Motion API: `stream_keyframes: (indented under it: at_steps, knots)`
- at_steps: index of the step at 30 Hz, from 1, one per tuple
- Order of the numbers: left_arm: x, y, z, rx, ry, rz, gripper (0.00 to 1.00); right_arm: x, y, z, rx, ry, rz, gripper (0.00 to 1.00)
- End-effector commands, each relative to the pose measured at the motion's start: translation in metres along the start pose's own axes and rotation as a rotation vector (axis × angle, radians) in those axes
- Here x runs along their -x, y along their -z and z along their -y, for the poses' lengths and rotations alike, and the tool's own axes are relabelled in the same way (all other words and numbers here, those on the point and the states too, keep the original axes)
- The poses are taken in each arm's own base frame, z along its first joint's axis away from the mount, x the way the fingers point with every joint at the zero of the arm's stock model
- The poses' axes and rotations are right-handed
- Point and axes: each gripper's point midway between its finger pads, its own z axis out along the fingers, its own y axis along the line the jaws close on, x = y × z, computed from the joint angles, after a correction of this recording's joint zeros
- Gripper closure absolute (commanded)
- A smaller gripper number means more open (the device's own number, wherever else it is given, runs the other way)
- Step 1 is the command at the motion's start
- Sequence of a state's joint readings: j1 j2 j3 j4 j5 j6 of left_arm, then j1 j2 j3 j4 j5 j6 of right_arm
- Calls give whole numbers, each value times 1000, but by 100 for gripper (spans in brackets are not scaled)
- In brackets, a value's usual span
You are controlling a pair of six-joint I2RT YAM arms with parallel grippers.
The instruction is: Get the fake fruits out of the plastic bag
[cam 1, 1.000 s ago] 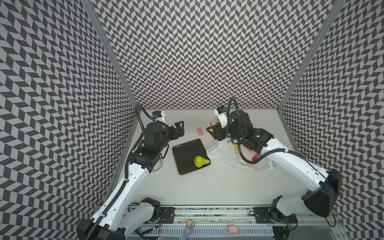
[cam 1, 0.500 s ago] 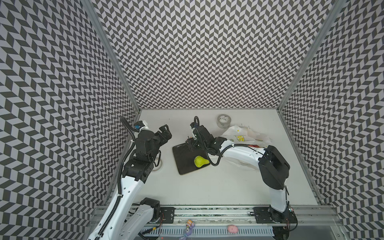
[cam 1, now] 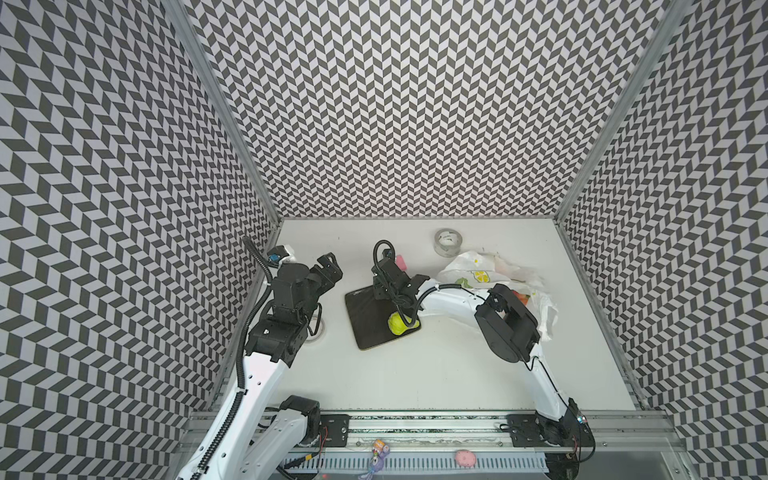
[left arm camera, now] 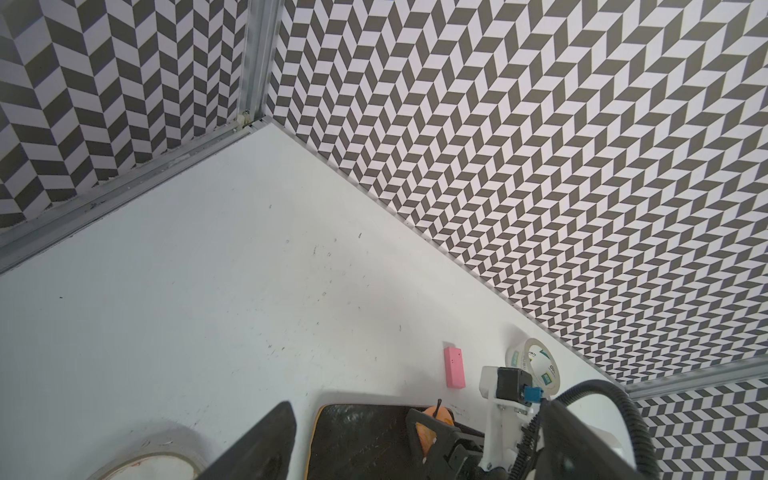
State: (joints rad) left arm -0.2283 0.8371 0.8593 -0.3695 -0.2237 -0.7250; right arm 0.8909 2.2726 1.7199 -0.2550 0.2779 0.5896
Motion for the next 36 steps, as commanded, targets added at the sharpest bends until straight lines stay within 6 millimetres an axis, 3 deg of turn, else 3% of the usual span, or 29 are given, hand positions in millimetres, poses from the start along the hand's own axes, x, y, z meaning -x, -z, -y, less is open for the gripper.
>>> stream_keyframes:
  at_steps: [1,3,7,11,16,19,22,25,27,33,36]
  knots:
    - [3,0,-2,4,18,16,7,6,-3,3,-35,-38,29,56]
    - [3,0,-2,3,17,16,7,3,-5,4,-38,-41,24,53]
    - [4,0,-1,2,9,20,7,4,-4,2,-33,-59,16,34]
    - [12,2,1,10,-23,42,7,27,13,-10,0,-73,50,25]
    - [30,7,13,-12,-68,84,7,77,65,-33,111,-99,140,22]
    - [33,7,32,-87,-117,77,7,108,113,-45,191,-85,205,23]
    - [30,6,56,-189,-175,41,8,128,163,-44,235,-54,268,25]
    - [16,2,81,-256,-260,-19,9,136,210,-27,226,-30,315,26]
    - [-1,-1,100,-307,-329,-72,8,132,235,-7,184,-8,319,28]
    - [-64,0,149,-515,-449,-232,7,95,276,63,-10,20,257,35]
    - [-102,4,169,-617,-504,-323,6,68,284,101,-98,-14,204,38]
